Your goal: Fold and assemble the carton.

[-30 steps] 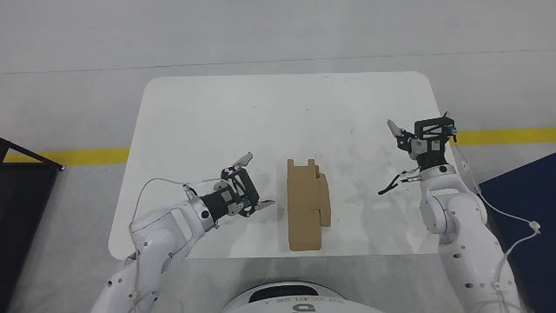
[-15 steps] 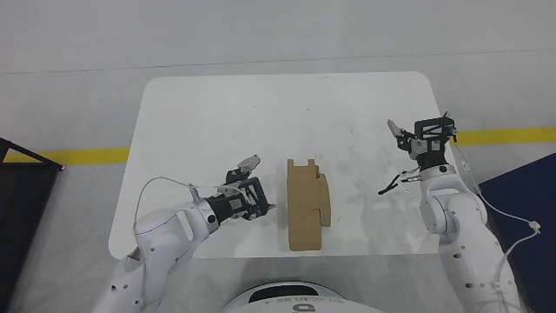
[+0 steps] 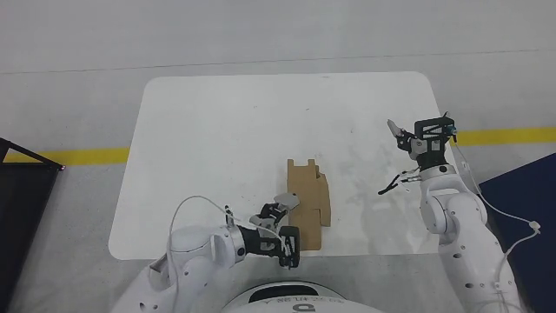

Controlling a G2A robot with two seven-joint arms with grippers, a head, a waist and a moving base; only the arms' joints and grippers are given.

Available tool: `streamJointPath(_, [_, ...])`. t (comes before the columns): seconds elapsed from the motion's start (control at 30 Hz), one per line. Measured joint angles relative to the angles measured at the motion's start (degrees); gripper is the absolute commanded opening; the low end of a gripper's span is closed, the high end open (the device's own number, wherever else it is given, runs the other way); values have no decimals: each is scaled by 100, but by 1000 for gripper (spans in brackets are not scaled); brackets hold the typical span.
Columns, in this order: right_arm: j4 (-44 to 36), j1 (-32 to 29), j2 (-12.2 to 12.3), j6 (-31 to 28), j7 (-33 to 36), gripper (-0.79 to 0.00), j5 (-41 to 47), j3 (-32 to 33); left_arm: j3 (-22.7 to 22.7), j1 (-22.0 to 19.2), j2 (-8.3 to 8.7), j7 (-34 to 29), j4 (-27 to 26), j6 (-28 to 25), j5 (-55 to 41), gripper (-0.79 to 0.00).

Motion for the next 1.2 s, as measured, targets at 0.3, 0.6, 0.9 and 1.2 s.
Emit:
streamJointPath(0.3, [0, 0, 0, 0, 0, 0, 0, 0, 462, -328, -42, -312, 361, -208, -143, 0])
streamJointPath(0.6, [0, 0, 0, 0, 0, 0, 0, 0, 840, -762, -147, -833, 734, 68, -304, 0])
streamJointPath(0.9, [0, 0, 0, 0, 0, 0, 0, 0, 433, -692, -155, -1044, 784, 1245, -605, 0])
streamJointPath(1.2, [0, 0, 0, 0, 0, 0, 0, 0, 214, -499, -121, -911, 849, 1796, -616, 0])
